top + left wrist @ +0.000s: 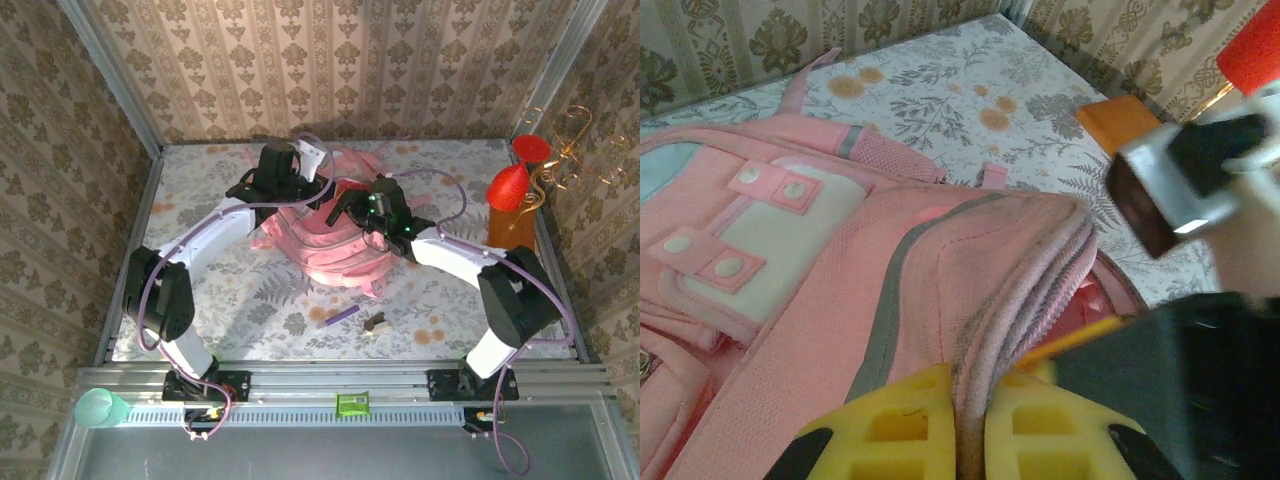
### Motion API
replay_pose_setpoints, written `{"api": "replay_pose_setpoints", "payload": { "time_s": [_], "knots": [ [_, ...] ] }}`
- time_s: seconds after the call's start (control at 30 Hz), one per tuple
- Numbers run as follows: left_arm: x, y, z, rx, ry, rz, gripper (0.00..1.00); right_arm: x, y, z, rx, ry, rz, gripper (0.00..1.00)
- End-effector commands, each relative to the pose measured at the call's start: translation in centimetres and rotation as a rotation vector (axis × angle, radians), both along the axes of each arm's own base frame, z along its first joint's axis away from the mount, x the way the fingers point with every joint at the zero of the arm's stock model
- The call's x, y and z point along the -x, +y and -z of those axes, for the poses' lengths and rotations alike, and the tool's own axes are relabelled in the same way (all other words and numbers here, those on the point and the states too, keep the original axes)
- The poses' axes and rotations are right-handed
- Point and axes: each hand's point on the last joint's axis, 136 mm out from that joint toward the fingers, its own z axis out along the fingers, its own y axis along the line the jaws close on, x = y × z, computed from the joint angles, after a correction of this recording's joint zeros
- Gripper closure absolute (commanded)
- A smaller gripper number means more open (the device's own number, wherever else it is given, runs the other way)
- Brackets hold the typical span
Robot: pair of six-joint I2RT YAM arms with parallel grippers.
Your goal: Pack the student bag
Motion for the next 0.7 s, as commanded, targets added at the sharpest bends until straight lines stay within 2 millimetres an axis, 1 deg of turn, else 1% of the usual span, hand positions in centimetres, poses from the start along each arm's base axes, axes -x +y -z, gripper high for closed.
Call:
{"api": "replay_pose_setpoints", "payload": {
  "time_s": [0.0, 0.03, 0.07, 0.1, 0.17, 0.27, 0.3, 0.33, 0.37, 0.4, 0.43, 0.47, 0.5, 0.53, 0.6, 0.67],
  "knots": [
    [-0.7, -1.0, -7.0, 0.145, -0.117, 0.020, 1.00, -2.4, -1.1, -2.4, -0.007, -0.046, 0.132, 0.54],
    [-0.9, -1.0, -6.9, 0.142, -0.115, 0.016, 1.00, -2.0, -1.0, -2.4, 0.042, -0.037, 0.107, 0.45],
    [-1.1, -0.9, -6.8, 0.137, -0.114, 0.012, 1.00, -1.6, -1.0, -2.6, 0.094, -0.043, 0.082, 0.40],
    [-1.3, -0.8, -6.6, 0.131, -0.111, 0.009, 1.00, -0.9, -1.1, -2.9, 0.155, -0.047, 0.046, 0.37],
    [-1.7, -0.6, -6.3, 0.127, -0.110, 0.000, 1.00, 1.1, -1.5, -3.4, 0.257, -0.058, -0.030, 0.35],
    [-2.4, -0.3, -5.7, 0.122, -0.106, -0.012, 1.00, 5.3, -2.0, -4.3, 0.415, -0.117, -0.166, 0.34],
    [-2.6, -0.2, -5.5, 0.118, -0.107, -0.015, 1.00, 7.1, -2.0, -3.5, 0.511, -0.117, -0.242, 0.34],
    [-2.8, -0.1, -5.1, 0.110, -0.106, -0.016, 1.00, 9.3, -2.3, -3.7, 0.597, -0.128, -0.305, 0.34],
    [-3.0, 0.0, -4.8, 0.104, -0.103, -0.018, 1.00, 11.1, -2.4, -2.9, 0.681, -0.123, -0.371, 0.34],
    [-3.3, 0.0, -4.5, 0.098, -0.100, -0.019, 1.00, 13.1, -2.4, -1.6, 0.767, -0.106, -0.443, 0.34],
    [-3.4, 0.0, -4.2, 0.094, -0.097, -0.019, 1.00, 15.0, -2.8, 0.0, 0.842, -0.072, -0.505, 0.34],
    [-3.5, 0.1, -4.0, 0.091, -0.095, -0.019, 1.00, 16.2, -3.2, 1.2, 0.892, -0.039, -0.534, 0.33],
    [-3.6, 0.0, -3.9, 0.089, -0.095, -0.019, 1.00, 17.8, -4.0, 2.8, 0.954, 0.023, -0.563, 0.31],
    [-3.7, 0.1, -3.7, 0.087, -0.092, -0.021, 1.00, 19.0, -4.6, 4.1, 1.000, 0.061, -0.580, 0.25],
    [-3.8, 0.0, -3.4, 0.085, -0.085, -0.021, 1.00, 21.1, -5.5, 6.0, 1.068, 0.131, -0.601, 0.18],
    [-3.8, 0.0, -3.2, 0.083, -0.079, -0.022, 1.00, 22.6, -6.4, 7.7, 1.071, 0.218, -0.592, 0.11]
  ]
}}
